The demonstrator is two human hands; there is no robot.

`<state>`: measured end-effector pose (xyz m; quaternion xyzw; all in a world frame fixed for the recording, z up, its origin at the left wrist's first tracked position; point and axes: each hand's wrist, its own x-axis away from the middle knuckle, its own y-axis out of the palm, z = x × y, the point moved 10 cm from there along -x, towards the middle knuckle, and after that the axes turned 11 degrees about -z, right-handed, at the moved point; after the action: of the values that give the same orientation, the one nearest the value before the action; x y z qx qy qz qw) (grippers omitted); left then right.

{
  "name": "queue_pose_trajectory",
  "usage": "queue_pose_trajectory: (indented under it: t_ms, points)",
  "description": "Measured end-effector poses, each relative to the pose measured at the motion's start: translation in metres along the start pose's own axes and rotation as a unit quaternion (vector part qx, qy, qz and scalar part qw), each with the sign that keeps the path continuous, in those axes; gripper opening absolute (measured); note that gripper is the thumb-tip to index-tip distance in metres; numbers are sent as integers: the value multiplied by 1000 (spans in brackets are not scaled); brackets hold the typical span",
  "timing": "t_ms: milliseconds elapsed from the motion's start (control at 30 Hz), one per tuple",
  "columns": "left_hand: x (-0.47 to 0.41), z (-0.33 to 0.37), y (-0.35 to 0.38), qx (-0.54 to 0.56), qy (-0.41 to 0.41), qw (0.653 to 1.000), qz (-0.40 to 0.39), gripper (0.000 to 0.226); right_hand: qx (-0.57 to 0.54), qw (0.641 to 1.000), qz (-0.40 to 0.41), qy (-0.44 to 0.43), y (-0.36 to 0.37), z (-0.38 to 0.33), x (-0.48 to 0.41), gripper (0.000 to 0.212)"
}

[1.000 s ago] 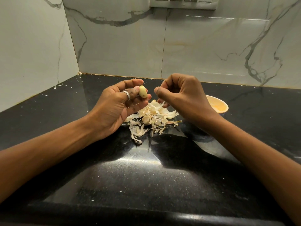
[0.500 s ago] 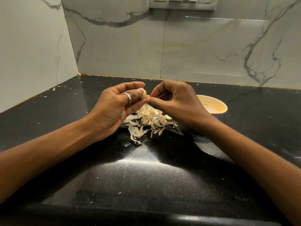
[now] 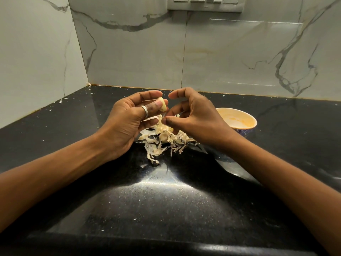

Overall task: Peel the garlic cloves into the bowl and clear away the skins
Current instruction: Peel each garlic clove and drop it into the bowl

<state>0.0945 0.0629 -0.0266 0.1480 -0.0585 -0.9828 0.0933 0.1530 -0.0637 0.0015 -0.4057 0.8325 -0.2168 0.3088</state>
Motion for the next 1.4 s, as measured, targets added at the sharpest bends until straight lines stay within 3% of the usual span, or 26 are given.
queue_pose_trajectory:
  t_ms: [667, 833, 1133, 1400]
  points:
    - [-4, -6, -4, 6, -2, 1000, -19, 28, 47, 994, 87, -49, -25, -10, 6, 19]
    - [-4, -2, 2, -39, 17, 998, -38, 35, 82, 989, 111, -56, -27, -13, 6, 2]
    - [4, 16, 15, -200, 104, 972, -68, 41, 61, 995, 81, -18, -23, -5, 3, 13]
    - [12, 29, 15, -343, 154, 926, -24, 50, -34, 998, 44, -2, -18, 2, 3, 10]
